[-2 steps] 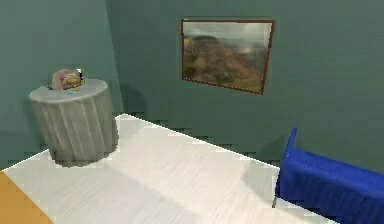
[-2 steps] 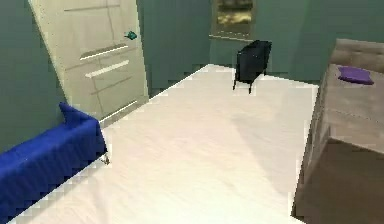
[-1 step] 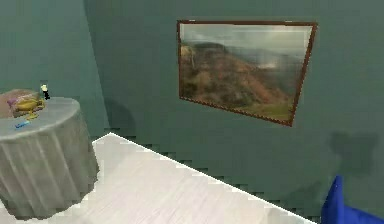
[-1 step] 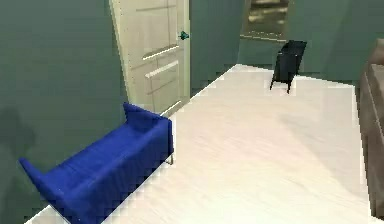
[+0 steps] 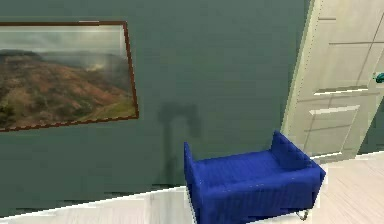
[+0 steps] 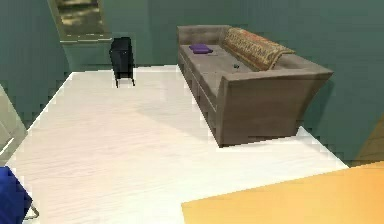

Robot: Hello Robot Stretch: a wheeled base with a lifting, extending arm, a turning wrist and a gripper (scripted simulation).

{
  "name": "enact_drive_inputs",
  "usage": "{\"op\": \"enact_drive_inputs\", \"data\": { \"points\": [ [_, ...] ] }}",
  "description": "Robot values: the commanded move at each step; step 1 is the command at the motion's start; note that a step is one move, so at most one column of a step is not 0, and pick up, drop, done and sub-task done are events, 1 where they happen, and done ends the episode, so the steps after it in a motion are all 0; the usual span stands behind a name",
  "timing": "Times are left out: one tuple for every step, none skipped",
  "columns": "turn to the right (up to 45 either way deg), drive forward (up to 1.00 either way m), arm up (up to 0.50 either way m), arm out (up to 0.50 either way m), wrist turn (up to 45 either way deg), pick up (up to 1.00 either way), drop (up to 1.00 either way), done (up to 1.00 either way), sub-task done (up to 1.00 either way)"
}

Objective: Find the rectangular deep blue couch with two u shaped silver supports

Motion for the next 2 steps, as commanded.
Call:
{"op": "enact_drive_inputs", "data": {
  "points": [
    [18.0, 0.00, 0.00, 0.00, 0.0, 0.00, 0.00, 0.00, 0.00],
    [0.0, 0.00, 0.00, 0.00, 0.0, 0.00, 0.00, 1.00, 0.00]
  ]
}}
